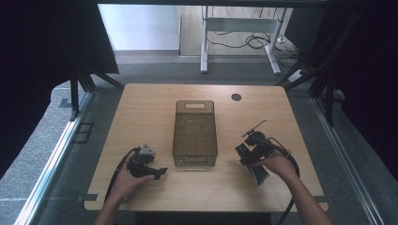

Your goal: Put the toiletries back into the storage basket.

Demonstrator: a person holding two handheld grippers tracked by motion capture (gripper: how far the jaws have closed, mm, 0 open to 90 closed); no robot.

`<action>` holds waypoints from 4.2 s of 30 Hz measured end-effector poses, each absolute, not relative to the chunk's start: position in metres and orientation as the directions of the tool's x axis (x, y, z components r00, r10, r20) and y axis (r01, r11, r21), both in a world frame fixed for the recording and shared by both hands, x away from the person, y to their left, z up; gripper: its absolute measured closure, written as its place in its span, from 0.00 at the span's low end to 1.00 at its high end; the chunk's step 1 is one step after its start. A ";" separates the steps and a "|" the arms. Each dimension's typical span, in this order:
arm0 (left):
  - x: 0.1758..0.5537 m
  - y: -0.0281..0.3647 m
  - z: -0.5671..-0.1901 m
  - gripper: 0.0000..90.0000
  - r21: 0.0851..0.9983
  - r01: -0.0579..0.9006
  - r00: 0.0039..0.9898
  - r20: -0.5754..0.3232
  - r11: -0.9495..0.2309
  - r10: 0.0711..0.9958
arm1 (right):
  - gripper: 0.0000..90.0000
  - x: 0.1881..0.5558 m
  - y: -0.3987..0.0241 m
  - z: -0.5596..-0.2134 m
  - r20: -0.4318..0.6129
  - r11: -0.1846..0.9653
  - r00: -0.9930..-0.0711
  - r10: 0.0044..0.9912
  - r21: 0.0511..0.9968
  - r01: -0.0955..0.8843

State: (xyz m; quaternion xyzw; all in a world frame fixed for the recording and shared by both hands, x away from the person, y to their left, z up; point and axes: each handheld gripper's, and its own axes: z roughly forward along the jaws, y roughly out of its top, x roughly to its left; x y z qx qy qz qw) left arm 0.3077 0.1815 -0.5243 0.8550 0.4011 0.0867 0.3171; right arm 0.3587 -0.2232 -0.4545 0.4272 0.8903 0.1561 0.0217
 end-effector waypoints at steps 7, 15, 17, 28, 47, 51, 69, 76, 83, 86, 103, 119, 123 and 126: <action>0.308 0.182 -0.524 0.27 0.614 0.630 0.663 -0.106 -0.476 0.741 | 0.53 0.361 -0.221 -0.441 0.131 0.563 -0.625 0.770 0.322 0.761; 0.306 0.179 -0.524 0.27 0.612 0.630 0.664 -0.106 -0.478 0.740 | 0.53 0.364 -0.212 -0.424 0.137 0.562 -0.632 0.762 0.343 0.752; 0.307 0.179 -0.524 0.27 0.611 0.628 0.666 -0.101 -0.482 0.739 | 0.53 0.365 -0.209 -0.421 0.134 0.567 -0.637 0.759 0.345 0.748; 0.306 0.178 -0.523 0.27 0.613 0.623 0.672 -0.101 -0.486 0.733 | 0.53 0.371 -0.193 -0.403 0.150 0.565 -0.649 0.746 0.374 0.735; 0.306 0.178 -0.522 0.27 0.615 0.623 0.675 -0.109 -0.484 0.730 | 0.53 0.391 -0.156 -0.386 0.175 0.573 -0.667 0.724 0.385 0.724; 0.306 0.177 -0.523 0.27 0.613 0.622 0.678 -0.109 -0.488 0.727 | 0.53 0.396 -0.148 -0.384 0.188 0.569 -0.665 0.723 0.384 0.727; 0.305 0.176 -0.522 0.27 0.615 0.616 0.685 -0.110 -0.492 0.721 | 0.53 0.414 -0.110 -0.376 0.222 0.580 -0.681 0.698 0.383 0.719; 0.305 0.177 -0.522 0.27 0.617 0.618 0.682 -0.115 -0.486 0.722 | 0.53 0.421 -0.101 -0.377 0.237 0.569 -0.669 0.705 0.375 0.732; 0.306 0.179 -0.521 0.27 0.624 0.614 0.684 -0.114 -0.483 0.721 | 0.52 0.427 -0.094 -0.380 0.243 0.561 -0.660 0.711 0.371 0.740; 0.306 0.179 -0.520 0.27 0.625 0.615 0.682 -0.115 -0.481 0.722 | 0.52 0.430 -0.089 -0.381 0.247 0.559 -0.657 0.712 0.367 0.744; 0.306 0.180 -0.519 0.27 0.630 0.614 0.683 -0.123 -0.475 0.720 | 0.52 0.444 -0.069 -0.393 0.265 0.542 -0.632 0.728 0.341 0.768; 0.307 0.181 -0.519 0.27 0.632 0.611 0.687 -0.123 -0.478 0.716 | 0.53 0.456 -0.051 -0.395 0.272 0.522 -0.596 0.756 0.301 0.799; 0.306 0.180 -0.518 0.27 0.636 0.605 0.691 -0.119 -0.480 0.713 | 0.53 0.459 -0.044 -0.397 0.278 0.518 -0.592 0.757 0.298 0.802; 0.306 0.181 -0.518 0.27 0.634 0.606 0.691 -0.121 -0.480 0.713 | 0.53 0.461 -0.040 -0.399 0.280 0.512 -0.584 0.762 0.291 0.808</action>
